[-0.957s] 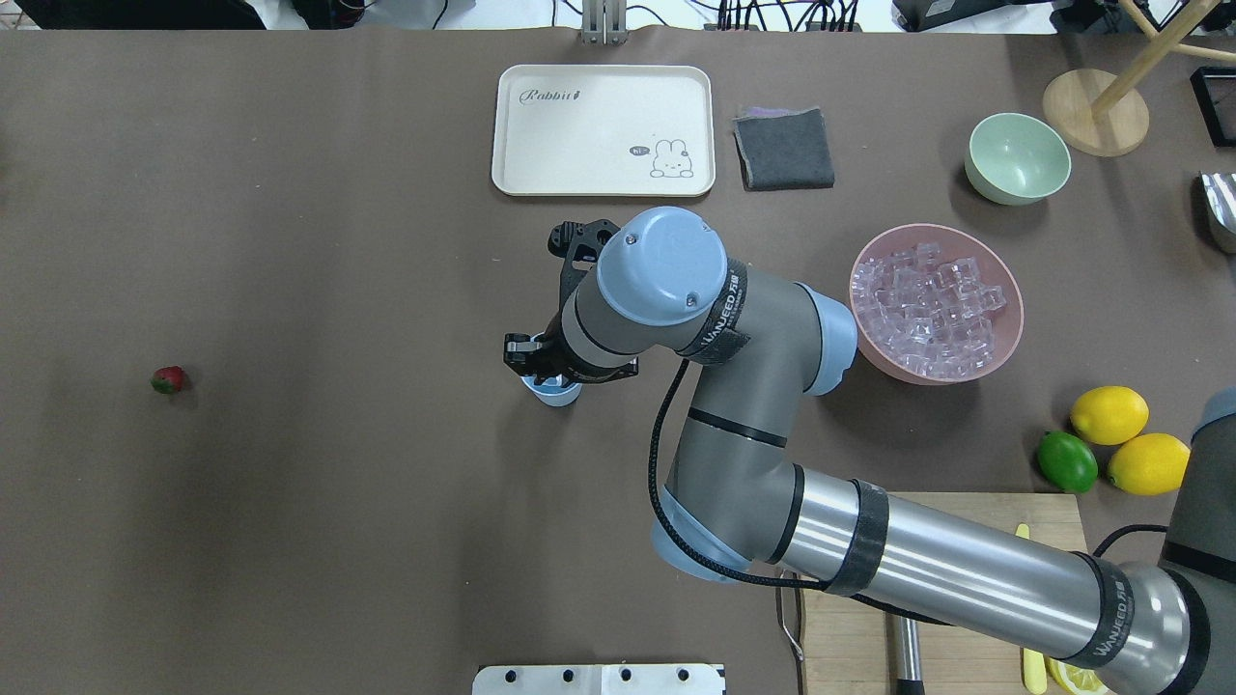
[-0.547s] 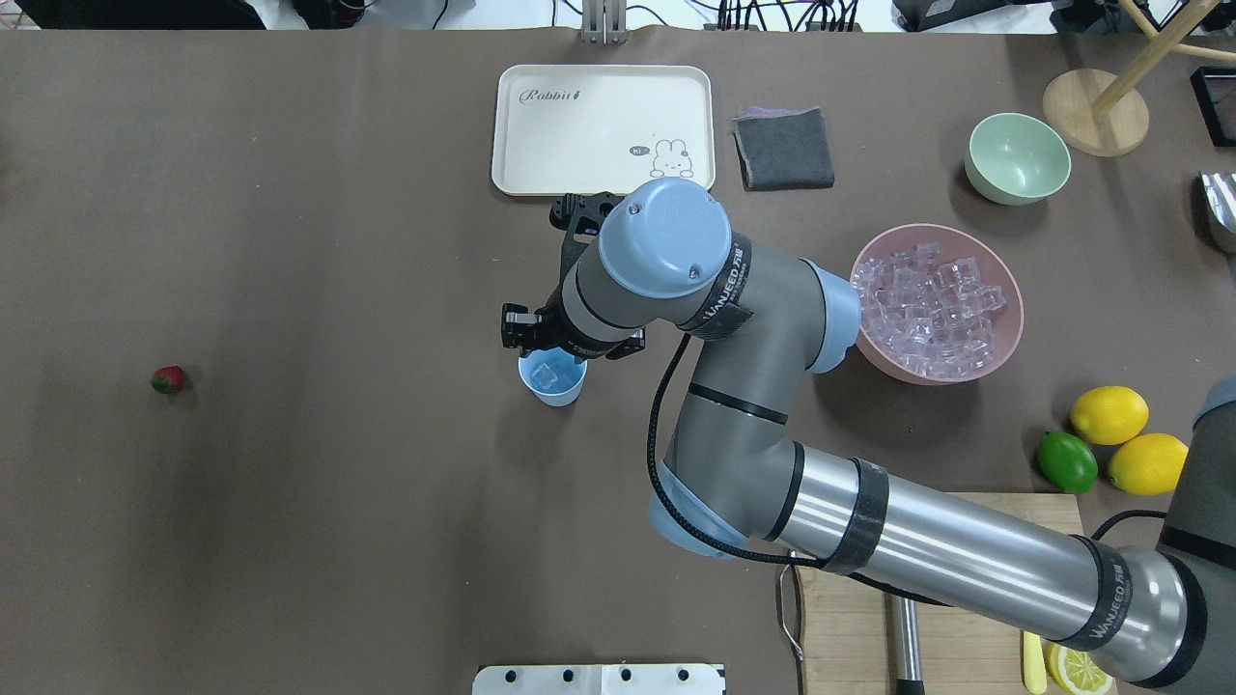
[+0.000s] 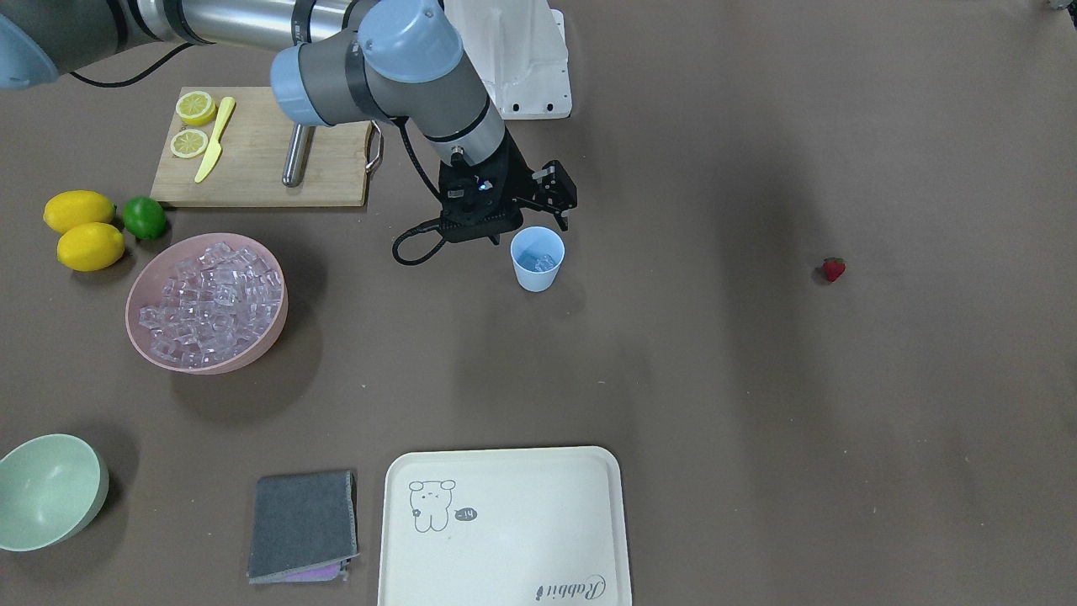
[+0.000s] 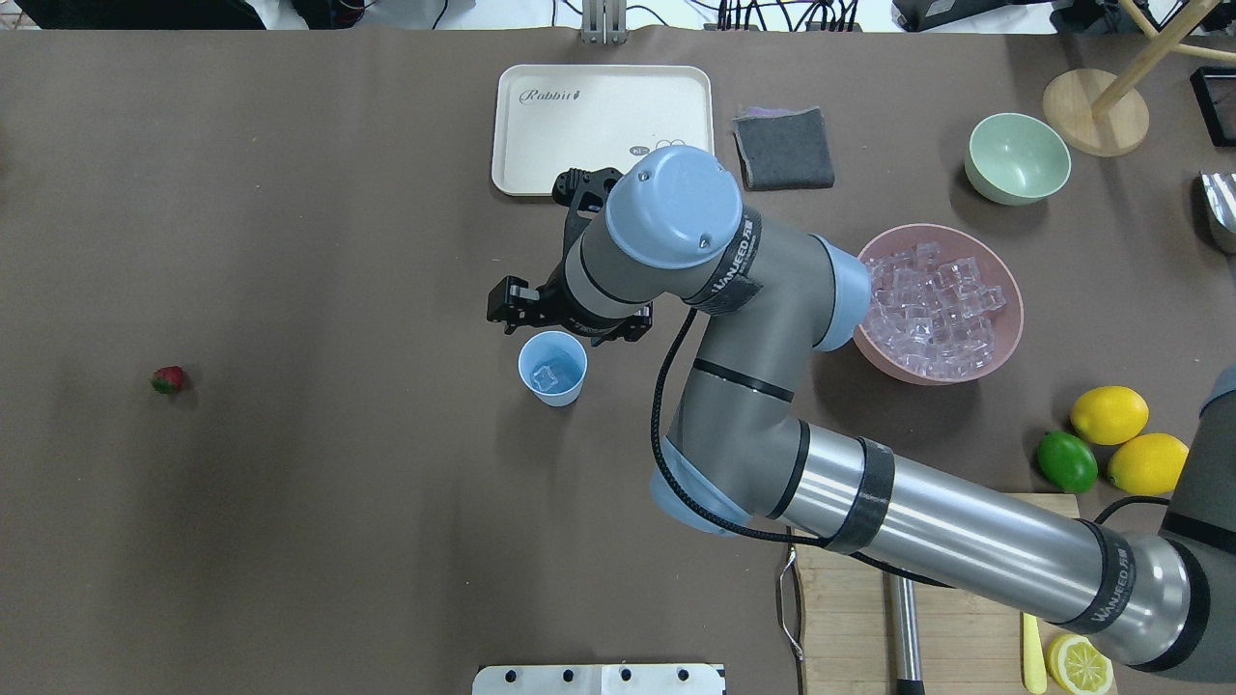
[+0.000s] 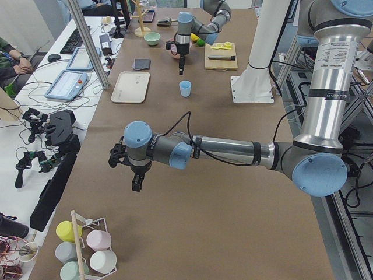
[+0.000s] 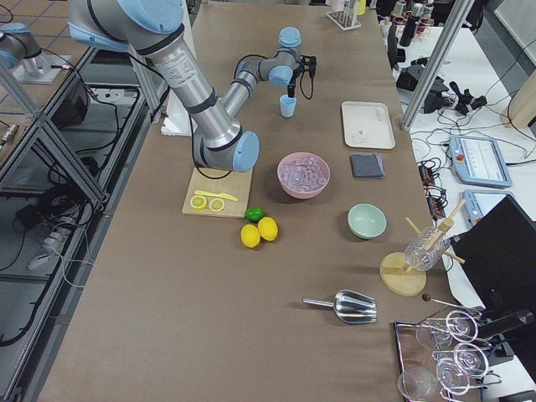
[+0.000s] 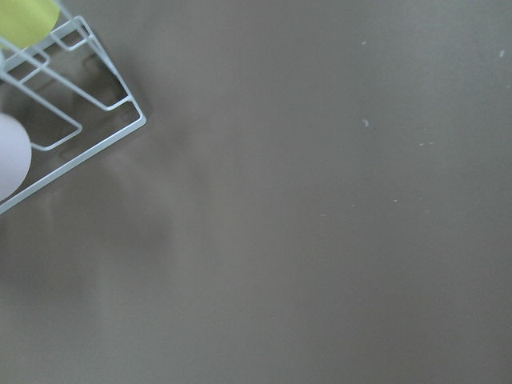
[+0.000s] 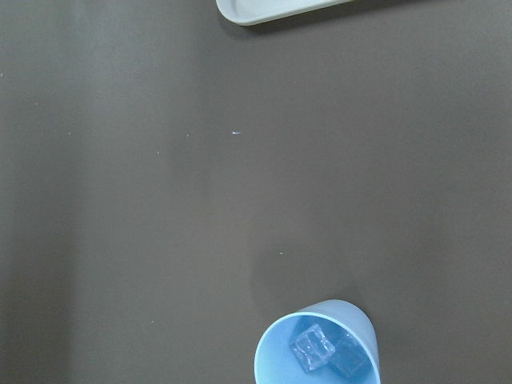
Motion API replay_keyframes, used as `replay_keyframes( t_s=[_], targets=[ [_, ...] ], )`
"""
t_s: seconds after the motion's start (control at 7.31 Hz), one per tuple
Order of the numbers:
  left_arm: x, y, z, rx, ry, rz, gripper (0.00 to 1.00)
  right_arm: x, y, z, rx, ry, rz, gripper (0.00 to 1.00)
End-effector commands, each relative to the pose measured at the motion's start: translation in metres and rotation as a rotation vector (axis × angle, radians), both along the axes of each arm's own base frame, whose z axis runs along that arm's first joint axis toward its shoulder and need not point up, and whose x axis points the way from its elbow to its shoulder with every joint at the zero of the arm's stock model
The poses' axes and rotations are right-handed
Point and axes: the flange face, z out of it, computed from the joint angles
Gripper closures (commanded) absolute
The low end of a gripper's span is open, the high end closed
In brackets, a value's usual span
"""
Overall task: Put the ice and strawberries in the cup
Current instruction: 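Withdraw the right gripper while the left gripper reaches the red strawberry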
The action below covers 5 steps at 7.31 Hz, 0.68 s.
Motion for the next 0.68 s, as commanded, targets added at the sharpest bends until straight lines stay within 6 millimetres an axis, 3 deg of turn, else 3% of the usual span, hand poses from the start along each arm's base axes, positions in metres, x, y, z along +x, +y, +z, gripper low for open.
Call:
replay_keyframes(
  t_s=[0.0, 0.27, 0.41, 0.55],
  targets=[
    [0.015, -0.003, 0.005, 0.005, 0.004, 0.024, 0.02, 0.048, -0.032, 0.019, -0.021, -0.005, 0.007, 0.01],
    [0.033, 0.0, -0.001, 0.011, 0.011, 0.044, 0.02, 0.128, -0.06, 0.074, 0.027, 0.012, -0.013, 0.01],
    [0.036, 0.005, -0.016, -0.024, 0.037, -0.029, 0.02, 0.161, -0.068, 0.095, 0.024, 0.008, -0.024, 0.01],
    [0.063, 0.021, -0.023, -0.015, 0.061, -0.033, 0.02, 0.194, -0.072, 0.118, 0.046, 0.015, -0.028, 0.01]
  ],
)
